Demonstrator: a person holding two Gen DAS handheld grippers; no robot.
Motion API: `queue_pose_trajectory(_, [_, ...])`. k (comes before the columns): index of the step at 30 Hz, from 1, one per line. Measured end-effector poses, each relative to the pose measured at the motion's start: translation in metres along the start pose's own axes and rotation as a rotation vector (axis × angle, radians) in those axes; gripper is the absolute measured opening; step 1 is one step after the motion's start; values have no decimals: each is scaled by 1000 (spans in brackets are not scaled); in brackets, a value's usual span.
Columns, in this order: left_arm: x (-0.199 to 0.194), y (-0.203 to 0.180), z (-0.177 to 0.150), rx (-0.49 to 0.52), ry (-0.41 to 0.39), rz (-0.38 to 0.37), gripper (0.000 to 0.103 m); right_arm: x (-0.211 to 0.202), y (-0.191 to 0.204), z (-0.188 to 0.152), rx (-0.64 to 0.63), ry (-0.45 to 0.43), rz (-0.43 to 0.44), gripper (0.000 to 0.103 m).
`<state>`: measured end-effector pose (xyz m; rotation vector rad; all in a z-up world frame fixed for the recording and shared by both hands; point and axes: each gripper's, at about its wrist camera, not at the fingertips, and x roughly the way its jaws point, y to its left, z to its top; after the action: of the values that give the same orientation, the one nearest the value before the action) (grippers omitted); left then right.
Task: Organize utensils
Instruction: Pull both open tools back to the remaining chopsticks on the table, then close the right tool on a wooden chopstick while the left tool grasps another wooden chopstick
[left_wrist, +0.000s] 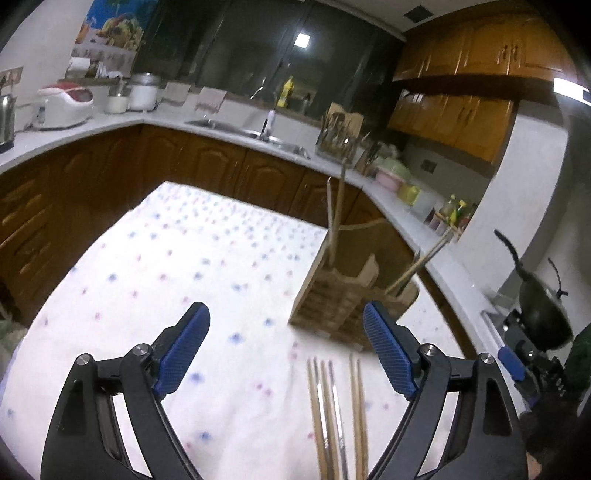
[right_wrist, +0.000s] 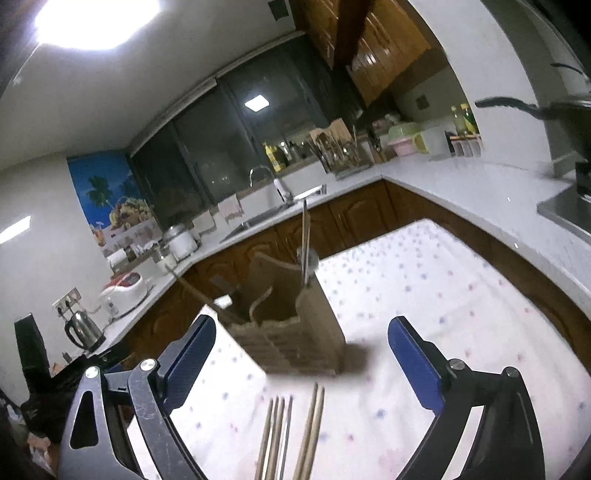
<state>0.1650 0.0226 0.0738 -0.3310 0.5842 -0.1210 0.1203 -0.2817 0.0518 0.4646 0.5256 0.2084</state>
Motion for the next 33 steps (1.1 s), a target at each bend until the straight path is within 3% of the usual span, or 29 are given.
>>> queue_pose_trajectory(18, [12,15,-46,31,141,77,87,3,-3,-61,-54,167,-38,96])
queue_pose_trajectory(27, [40,3,-60,101,263,96,87,23,-2,-75,-103,247,-69,94])
queue_pose_trajectory(33, [68,-11,-68,146,348,100,87,37,-8,-79,-97,300,-85,72])
